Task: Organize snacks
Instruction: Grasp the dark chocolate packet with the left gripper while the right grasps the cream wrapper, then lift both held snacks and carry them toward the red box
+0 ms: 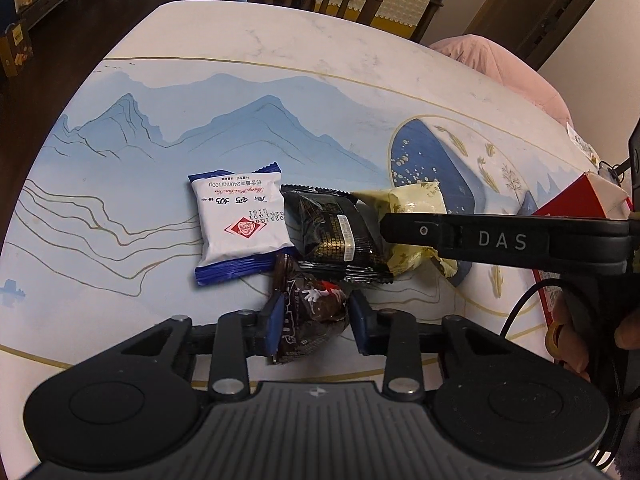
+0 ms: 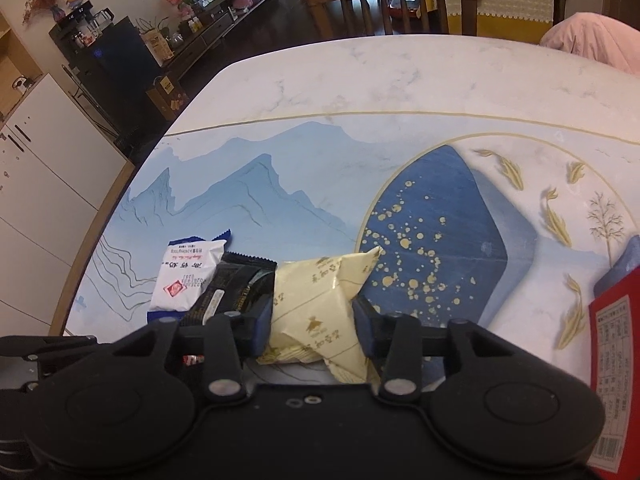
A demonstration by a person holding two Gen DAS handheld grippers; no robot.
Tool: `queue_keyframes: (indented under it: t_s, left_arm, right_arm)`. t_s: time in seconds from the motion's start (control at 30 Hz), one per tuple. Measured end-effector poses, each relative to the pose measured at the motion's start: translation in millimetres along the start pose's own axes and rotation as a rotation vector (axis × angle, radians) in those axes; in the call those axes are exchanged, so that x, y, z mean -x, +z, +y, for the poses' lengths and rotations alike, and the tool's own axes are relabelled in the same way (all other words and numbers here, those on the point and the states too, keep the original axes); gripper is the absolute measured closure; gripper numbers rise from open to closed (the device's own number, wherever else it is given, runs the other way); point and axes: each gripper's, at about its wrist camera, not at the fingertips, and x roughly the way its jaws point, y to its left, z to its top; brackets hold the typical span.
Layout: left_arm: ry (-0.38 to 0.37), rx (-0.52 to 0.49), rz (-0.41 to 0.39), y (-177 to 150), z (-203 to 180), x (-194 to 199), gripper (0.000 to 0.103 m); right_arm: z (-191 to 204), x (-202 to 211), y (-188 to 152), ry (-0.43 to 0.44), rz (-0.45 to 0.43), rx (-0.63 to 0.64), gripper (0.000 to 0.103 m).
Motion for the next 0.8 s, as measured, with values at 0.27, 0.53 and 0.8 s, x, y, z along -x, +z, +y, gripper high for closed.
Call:
queue_keyframes:
  t_s: [0.27, 0.53, 0.8]
  left_arm:
    - [-0.016, 0.021, -0.004, -13, 5, 11, 0.073]
    - [-0.049, 0.033, -0.013, -30, 5, 34, 0.073]
    - [-0.089, -0.001, -0.035, -46, 0, 64, 0.073]
  right_arm:
    - [0, 26, -17, -0.014, -0.029, -0.016, 0.065]
    - [6, 61, -40, -0.03, -0.054, -0.034, 0.066]
    - [18, 98, -64, -0.037, -0.099, -0.044, 0.066]
